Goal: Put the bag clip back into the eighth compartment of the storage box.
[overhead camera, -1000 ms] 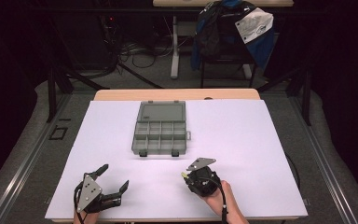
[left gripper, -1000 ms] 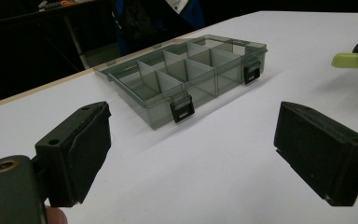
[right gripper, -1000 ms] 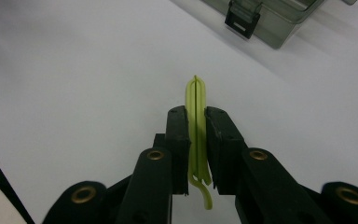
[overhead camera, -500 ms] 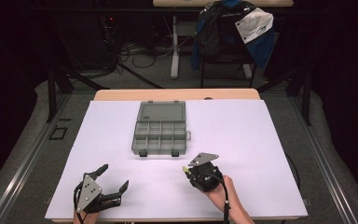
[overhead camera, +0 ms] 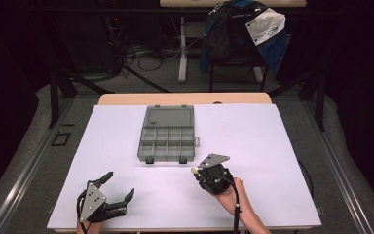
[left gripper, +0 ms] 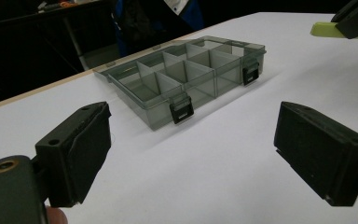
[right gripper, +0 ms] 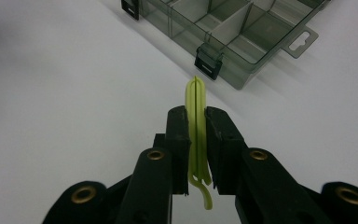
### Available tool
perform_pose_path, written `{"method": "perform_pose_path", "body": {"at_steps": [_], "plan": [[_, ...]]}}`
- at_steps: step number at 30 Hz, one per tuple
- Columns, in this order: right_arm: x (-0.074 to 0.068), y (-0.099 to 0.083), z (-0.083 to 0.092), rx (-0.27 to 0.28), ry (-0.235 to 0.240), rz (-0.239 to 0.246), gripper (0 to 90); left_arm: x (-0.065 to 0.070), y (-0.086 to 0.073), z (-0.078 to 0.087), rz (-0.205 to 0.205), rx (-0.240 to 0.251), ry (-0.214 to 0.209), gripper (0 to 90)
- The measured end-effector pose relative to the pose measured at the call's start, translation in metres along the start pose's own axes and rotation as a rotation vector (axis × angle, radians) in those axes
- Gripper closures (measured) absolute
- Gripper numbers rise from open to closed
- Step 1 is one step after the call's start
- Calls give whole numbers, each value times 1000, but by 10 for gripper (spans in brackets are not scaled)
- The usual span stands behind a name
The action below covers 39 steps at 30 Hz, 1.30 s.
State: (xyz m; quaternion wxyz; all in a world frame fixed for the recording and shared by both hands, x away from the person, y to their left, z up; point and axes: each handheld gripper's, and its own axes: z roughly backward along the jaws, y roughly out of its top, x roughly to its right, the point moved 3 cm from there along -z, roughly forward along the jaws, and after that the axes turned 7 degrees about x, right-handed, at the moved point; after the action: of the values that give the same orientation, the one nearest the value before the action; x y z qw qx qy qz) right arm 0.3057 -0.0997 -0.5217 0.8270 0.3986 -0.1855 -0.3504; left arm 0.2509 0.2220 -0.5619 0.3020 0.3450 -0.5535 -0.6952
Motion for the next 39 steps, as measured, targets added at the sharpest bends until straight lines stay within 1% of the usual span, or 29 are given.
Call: {"method": "perform_pose_path", "body": {"at_steps": [15,19,22,30,37,39], "plan": [[8,6,-5,14,-9,-3,798,0,0,0,1,3,1,108],[11,8,-7,18,-14,-6,799,0,0,0,-7,0,-3,108],[13,9,-9,19,-16,-14,799,0,0,0,-1,2,0,109],[21,11,-13,31,-19,-23,799,0,0,1,1,1,2,108],[24,16,-17,29,-17,-16,800,0,0,0,-1,1,0,108],[26,20,-19,36,-15,-23,800,0,0,0,1,3,1,108]]}}
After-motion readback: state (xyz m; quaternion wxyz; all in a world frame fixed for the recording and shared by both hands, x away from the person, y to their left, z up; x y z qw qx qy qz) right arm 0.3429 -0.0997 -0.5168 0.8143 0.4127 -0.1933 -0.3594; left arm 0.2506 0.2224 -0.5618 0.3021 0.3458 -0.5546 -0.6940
